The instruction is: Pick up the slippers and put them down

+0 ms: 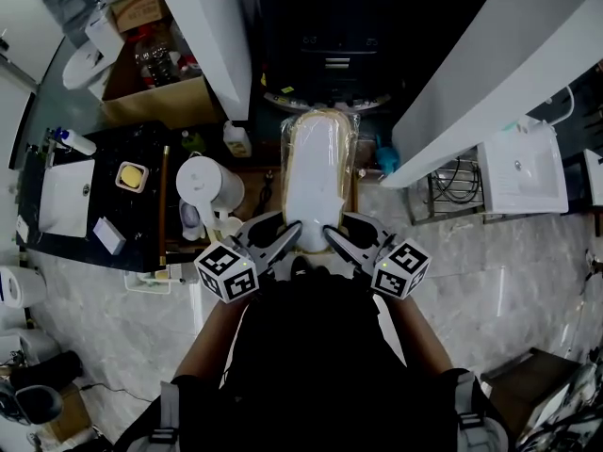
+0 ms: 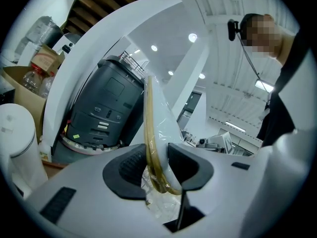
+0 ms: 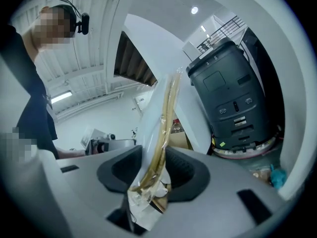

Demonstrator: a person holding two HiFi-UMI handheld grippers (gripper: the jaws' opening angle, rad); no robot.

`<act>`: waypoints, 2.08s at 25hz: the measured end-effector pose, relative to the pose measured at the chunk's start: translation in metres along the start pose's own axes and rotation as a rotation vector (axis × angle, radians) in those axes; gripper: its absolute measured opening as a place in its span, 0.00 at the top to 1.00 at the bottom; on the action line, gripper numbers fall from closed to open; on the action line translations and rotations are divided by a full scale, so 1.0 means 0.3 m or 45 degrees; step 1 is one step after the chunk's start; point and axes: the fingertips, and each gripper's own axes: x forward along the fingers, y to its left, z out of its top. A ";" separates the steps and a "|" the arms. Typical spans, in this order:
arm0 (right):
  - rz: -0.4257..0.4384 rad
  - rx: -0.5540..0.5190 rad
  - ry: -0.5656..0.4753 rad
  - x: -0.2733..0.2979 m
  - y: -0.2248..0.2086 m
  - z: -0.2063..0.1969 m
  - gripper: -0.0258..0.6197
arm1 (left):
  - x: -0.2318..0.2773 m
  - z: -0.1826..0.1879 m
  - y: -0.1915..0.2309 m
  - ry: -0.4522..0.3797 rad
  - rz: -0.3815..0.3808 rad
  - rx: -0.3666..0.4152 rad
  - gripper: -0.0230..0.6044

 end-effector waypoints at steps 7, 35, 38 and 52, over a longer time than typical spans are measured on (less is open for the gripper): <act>0.000 -0.006 -0.004 0.011 0.026 -0.005 0.72 | -0.027 0.002 0.003 0.005 0.001 0.013 0.75; -0.023 0.003 -0.021 0.000 0.032 -0.024 0.72 | -0.034 -0.015 -0.003 -0.011 -0.032 -0.010 0.76; -0.022 0.006 -0.021 0.005 0.032 -0.027 0.73 | -0.037 -0.016 0.002 -0.010 -0.030 -0.010 0.76; -0.012 0.013 -0.010 0.015 0.033 -0.033 0.73 | -0.043 -0.024 0.011 -0.008 -0.013 -0.020 0.76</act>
